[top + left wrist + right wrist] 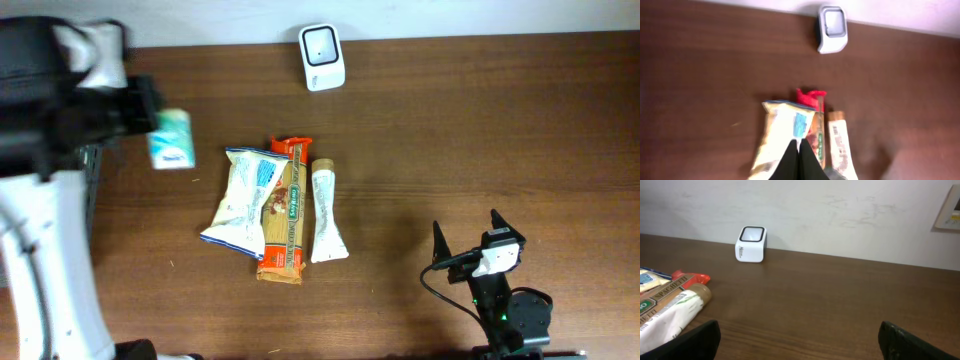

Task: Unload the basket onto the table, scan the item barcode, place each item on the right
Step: 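Pick the small teal box from the basket and drop it on the pile, then grasp the teal wipes pack from the basket and place it on the pile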

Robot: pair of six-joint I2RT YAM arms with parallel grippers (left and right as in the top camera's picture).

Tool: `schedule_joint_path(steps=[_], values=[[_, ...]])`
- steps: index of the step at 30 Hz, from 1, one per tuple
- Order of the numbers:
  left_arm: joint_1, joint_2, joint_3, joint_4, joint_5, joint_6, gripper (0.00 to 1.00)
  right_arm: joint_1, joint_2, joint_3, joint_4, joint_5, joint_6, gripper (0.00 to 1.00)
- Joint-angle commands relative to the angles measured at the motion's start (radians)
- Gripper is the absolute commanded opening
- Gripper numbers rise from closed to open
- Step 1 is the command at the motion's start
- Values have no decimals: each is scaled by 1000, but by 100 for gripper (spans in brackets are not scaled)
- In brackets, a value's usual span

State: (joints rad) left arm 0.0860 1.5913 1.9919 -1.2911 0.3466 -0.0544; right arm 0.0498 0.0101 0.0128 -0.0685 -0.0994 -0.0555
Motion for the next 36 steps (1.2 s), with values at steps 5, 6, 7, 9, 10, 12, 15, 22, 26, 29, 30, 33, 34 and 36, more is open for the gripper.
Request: schedule_joint_path(steps=[5,6,7,9,10,12,15,22,26,29,30,33,34,36], values=[[-420,200,-618,506,6,-188,0,-5,-6,-7,-3,-2,8,99],[-446,220,-620,515,6,-188,0,-5,-6,-7,-3,-2,8,99],[-473,238,-620,535,5,-188,0,-5,-6,-7,-3,-2,8,99],[-496,237,-612,584,5,-188,28,-5,-6,-7,-3,-2,8,99],[-490,237,-585,581,-2,-188,47,-5,-6,-7,-3,-2,8,99],[-448,229,-439,498,-29,-183,64,-5,-6,-7,-3,-2,8,99],[-301,214,21,232,-182,-85,99,-5,-6,-7,-3,-2,8,99],[298,228,447,70,-377,-87,99,-5,-6,-7,-3,-2,8,99],[539,320,333,55,-328,-43,99,-5,-6,-7,-3,-2,8,99],[648,483,190,116,-31,238,97,-5,-6,-7,-3,-2,8,99],[650,521,185,121,8,293,97,-5,-6,-7,-3,-2,8,99],[647,666,185,178,18,341,98,-5,-6,-7,-3,-2,8,99],[647,716,185,219,40,346,98,-5,-6,-7,-3,-2,8,99],[636,790,185,269,144,413,98,-5,-6,-7,-3,-2,8,99]])
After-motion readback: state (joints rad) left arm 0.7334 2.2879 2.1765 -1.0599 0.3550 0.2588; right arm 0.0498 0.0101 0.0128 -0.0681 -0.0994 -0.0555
